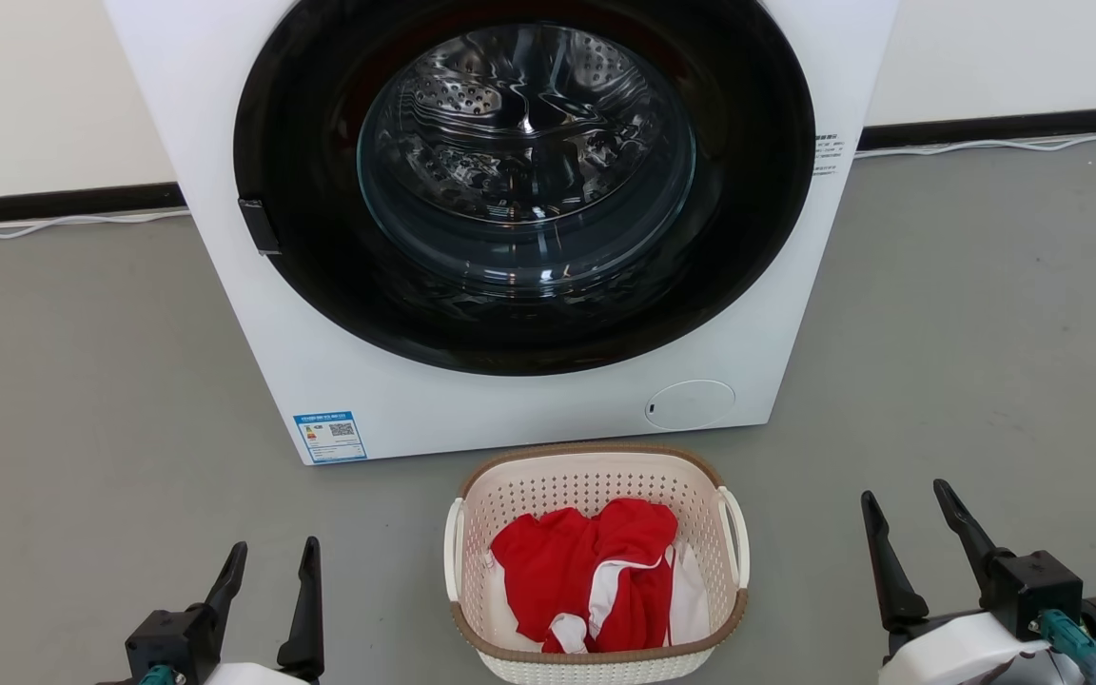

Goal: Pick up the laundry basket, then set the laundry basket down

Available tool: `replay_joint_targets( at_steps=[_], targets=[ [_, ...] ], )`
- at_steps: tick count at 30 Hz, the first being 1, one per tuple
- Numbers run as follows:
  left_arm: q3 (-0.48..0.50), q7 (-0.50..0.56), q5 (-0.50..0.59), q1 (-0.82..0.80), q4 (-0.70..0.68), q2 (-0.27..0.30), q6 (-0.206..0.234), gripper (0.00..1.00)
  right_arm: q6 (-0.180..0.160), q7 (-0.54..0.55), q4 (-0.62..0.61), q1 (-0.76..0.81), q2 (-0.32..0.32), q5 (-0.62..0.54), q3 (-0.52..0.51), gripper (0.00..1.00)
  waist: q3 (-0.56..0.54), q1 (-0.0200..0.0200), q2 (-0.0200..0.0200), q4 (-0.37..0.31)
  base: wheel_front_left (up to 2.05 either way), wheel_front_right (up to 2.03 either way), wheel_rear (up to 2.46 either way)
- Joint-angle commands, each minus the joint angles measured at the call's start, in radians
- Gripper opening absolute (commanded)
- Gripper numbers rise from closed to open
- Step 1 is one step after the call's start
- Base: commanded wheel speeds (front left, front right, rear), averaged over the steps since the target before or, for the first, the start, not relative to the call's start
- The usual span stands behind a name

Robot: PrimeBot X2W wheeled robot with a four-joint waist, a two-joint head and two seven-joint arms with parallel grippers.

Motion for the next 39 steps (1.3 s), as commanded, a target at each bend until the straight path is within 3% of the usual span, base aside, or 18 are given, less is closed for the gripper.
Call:
replay_joint_targets(
  at_steps=[1, 22, 31, 39],
  targets=[
    [0.026, -0.011, 0.0, -0.011, -0.022, 0.011, 0.007, 1.0, 0.006, -0.014, -0.017, -0.027, -0.009, -0.001, 0.022, 1.0, 0.0, 0.0, 0.0, 0.0, 0.0, 0.0, 0.0],
    [-0.001, -0.011, -0.005, -0.046, -0.02, 0.011, 0.013, 1.0, 0.006, -0.014, -0.027, -0.061, 0.007, -0.002, 0.012, 1.0, 0.068, 0.0, 0.0, 0.0, 0.0, 0.0, 0.0],
    [-0.034, -0.011, -0.009, -0.134, 0.003, 0.011, 0.02, 1.0, 0.006, -0.014, -0.002, -0.137, 0.012, -0.008, -0.029, 1.0, 0.18, 0.0, 0.0, 0.01, 0.0, 0.0, 0.0],
    [-0.094, -0.011, -0.005, -0.296, 0.095, 0.011, 0.022, 1.0, 0.006, -0.014, 0.042, -0.257, 0.0, -0.01, -0.051, 1.0, 0.355, 0.0, 0.0, 0.027, 0.0, 0.0, 0.0]
  ],
)
